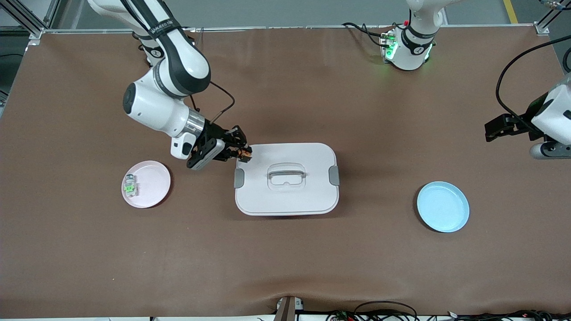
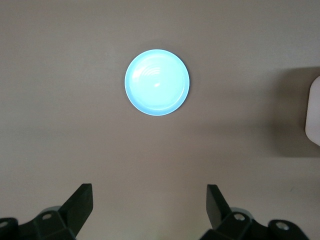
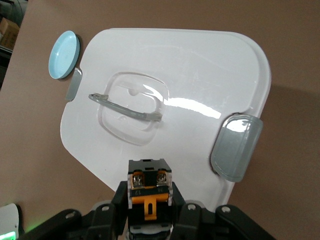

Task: Transfer orange switch to right arm and place
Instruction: 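Carry the switch with the right gripper while the left gripper withdraws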

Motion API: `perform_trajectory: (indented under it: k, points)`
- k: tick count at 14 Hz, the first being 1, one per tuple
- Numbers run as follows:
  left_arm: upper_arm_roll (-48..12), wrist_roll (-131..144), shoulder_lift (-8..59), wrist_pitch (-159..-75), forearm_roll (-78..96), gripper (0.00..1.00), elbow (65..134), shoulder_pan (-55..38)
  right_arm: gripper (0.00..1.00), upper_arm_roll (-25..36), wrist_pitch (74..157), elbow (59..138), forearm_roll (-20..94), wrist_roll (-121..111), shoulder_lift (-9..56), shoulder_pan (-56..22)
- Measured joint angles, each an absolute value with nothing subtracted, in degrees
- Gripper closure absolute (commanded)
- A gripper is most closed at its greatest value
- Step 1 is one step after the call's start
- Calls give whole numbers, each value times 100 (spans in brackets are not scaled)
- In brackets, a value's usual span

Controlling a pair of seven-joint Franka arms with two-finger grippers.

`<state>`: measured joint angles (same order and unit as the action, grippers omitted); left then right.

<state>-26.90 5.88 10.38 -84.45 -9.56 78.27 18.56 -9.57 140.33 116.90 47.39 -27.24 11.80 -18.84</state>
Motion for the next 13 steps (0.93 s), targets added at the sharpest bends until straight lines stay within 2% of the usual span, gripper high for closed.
perform_trajectory:
  k: [3,6,9,13]
  points:
    - [-2330,536,860,-8349,-931,0,7881,1495,100,-950,13524,11526,3878,-2561,1152,-1612]
    - [-1295,536,557,-8332,-584,0,8196,519,100,-943,12910,11408,2700,-2538,1126,-1256]
    - [-538,536,155,-8465,-383,0,8668,-121,100,-941,12408,11264,1535,-2572,1058,-1001]
    - [-304,534,-217,-8610,-359,0,9061,-349,100,-938,12377,11255,682,-3329,1031,-713]
